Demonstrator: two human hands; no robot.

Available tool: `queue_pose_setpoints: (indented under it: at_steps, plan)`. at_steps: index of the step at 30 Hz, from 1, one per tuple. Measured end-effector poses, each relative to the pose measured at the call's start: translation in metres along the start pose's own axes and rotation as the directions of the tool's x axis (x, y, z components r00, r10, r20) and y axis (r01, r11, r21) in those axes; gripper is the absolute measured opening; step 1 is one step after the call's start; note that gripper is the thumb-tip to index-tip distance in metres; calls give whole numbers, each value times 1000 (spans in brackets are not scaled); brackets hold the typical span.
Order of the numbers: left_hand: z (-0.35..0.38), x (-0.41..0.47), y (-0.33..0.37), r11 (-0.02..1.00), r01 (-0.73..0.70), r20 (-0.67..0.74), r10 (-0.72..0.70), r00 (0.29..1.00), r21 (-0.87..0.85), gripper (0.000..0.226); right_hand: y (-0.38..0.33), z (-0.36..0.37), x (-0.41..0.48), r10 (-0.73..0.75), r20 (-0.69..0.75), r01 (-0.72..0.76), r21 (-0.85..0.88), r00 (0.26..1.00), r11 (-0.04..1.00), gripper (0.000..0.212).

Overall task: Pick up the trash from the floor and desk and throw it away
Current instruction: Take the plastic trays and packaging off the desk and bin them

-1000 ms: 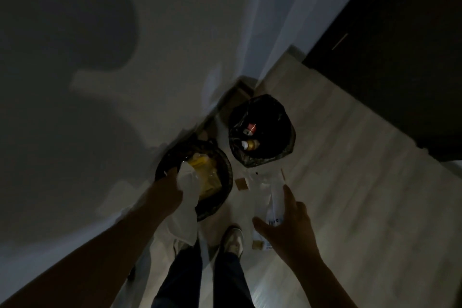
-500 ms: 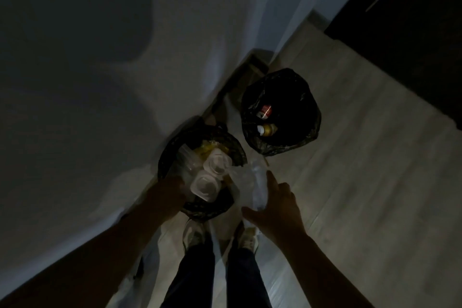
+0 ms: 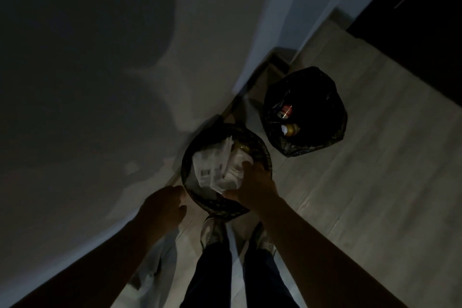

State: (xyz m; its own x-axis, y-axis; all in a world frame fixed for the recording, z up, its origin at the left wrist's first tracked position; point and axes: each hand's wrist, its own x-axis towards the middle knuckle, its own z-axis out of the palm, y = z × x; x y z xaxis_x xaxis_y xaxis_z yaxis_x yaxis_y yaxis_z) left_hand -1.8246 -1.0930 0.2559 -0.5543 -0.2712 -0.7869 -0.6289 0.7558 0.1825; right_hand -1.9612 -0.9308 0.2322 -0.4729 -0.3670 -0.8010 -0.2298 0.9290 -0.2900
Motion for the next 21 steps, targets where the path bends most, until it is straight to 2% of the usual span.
queue_pose_setpoints:
  at_steps: [4, 7, 10, 15, 21]
  plan:
    - [-22, -25, 2, 999, -42, -26, 43, 999, 30, 30, 2, -18, -34, -138, -20, 134, -131, 990, 982, 56]
    - [-41, -54, 11, 996, -59, -21, 60, 998, 70, 33, 1, -46, -70, -221, 15, 214, -316, 975, 924, 38]
    - [-60, -89, 26, 995, -43, -36, 47, 998, 94, 38, -1, -73, -107, -270, 3, 250, -393, 963, 885, 38]
    - [-79, -169, 54, 997, -29, -165, 41, 985, 77, 46, -8, -118, -180, -397, 1, 358, -435, 918, 826, 52]
    - [-95, -279, 92, 989, -45, -305, 0, 952, -139, 46, -27, -175, -269, -604, -26, 553, -375, 796, 744, 47]
